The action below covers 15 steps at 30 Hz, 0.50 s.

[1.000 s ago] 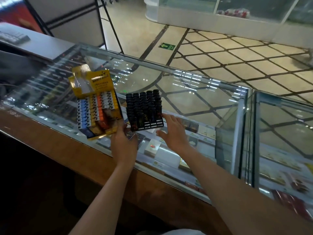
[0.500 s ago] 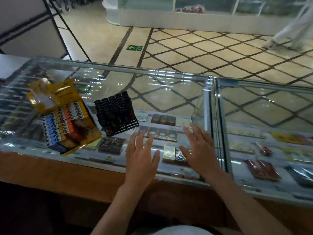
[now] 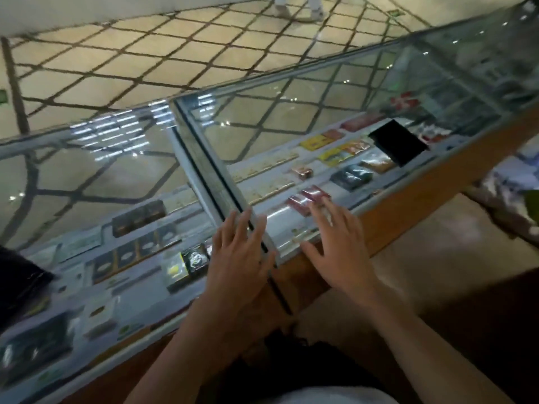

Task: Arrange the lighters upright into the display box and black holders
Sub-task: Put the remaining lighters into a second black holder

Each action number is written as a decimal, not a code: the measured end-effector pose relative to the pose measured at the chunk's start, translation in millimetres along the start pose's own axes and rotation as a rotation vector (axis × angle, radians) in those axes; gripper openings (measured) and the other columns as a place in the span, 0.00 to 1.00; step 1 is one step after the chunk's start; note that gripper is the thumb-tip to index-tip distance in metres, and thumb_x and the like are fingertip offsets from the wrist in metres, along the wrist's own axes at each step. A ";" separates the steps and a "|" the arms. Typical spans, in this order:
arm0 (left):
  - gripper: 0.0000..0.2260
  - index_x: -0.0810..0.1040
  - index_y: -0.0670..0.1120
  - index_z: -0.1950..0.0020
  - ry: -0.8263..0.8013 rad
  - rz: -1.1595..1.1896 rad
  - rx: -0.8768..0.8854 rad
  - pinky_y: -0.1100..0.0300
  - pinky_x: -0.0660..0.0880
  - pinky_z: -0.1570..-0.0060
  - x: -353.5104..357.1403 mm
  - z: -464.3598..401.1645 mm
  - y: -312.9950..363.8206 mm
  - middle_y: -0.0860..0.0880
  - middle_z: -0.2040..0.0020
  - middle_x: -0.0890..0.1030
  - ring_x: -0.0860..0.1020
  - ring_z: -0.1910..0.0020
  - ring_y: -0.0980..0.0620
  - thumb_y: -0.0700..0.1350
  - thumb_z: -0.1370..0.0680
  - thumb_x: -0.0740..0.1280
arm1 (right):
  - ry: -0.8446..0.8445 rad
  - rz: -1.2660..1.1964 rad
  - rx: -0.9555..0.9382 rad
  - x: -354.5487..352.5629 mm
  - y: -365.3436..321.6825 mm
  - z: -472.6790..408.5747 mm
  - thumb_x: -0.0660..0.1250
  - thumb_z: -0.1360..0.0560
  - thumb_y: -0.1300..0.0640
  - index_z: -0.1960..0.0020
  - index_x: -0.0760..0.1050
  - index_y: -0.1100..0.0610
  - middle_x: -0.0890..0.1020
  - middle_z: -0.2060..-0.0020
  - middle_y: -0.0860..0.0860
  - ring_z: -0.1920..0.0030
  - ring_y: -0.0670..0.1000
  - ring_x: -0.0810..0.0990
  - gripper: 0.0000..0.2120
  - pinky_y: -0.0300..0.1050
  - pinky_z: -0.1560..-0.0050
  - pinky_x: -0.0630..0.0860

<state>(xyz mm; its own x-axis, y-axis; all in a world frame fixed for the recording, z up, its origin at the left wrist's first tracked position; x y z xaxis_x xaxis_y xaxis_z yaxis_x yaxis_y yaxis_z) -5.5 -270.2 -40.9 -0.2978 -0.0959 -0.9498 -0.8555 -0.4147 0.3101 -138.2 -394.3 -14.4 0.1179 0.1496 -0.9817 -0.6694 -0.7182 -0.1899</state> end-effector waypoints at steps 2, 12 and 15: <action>0.32 0.54 0.52 0.20 0.001 0.000 0.031 0.48 0.42 0.27 3.3 -12.1 22.2 0.47 0.19 0.51 0.44 0.20 0.43 0.65 0.21 0.47 | 0.006 -0.015 0.052 -6.4 23.8 6.7 0.58 0.21 0.38 0.21 0.50 0.47 0.55 0.21 0.52 0.22 0.56 0.52 0.34 0.58 0.22 0.50; 0.34 0.49 0.58 0.20 -0.022 -0.063 0.046 0.47 0.39 0.26 27.7 -78.2 157.8 0.49 0.19 0.47 0.40 0.21 0.45 0.66 0.26 0.39 | 0.086 -0.087 0.149 -38.2 171.5 17.9 0.53 0.22 0.36 0.21 0.51 0.48 0.54 0.21 0.54 0.22 0.58 0.53 0.34 0.62 0.24 0.56; 0.30 0.51 0.59 0.21 -0.012 -0.035 0.012 0.45 0.43 0.24 38.2 -98.2 198.5 0.50 0.19 0.48 0.41 0.20 0.45 0.65 0.22 0.46 | 0.092 -0.104 0.139 -49.9 222.7 16.6 0.51 0.23 0.34 0.21 0.50 0.48 0.54 0.21 0.55 0.22 0.58 0.54 0.35 0.62 0.24 0.56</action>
<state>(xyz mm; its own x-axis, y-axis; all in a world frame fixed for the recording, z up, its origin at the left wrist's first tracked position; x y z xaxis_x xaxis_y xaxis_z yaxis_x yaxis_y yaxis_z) -145.2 -445.0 -19.7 -0.2728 -0.0709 -0.9595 -0.8704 -0.4066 0.2775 -305.4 -550.4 -7.4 0.2542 0.1504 -0.9554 -0.7442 -0.6005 -0.2925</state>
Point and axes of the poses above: each hand's wrist, its own z-axis away from the middle knuckle, its own x-axis out of the palm, y = z × x, the point moved 7 cm from there along -z, towards the middle knuckle
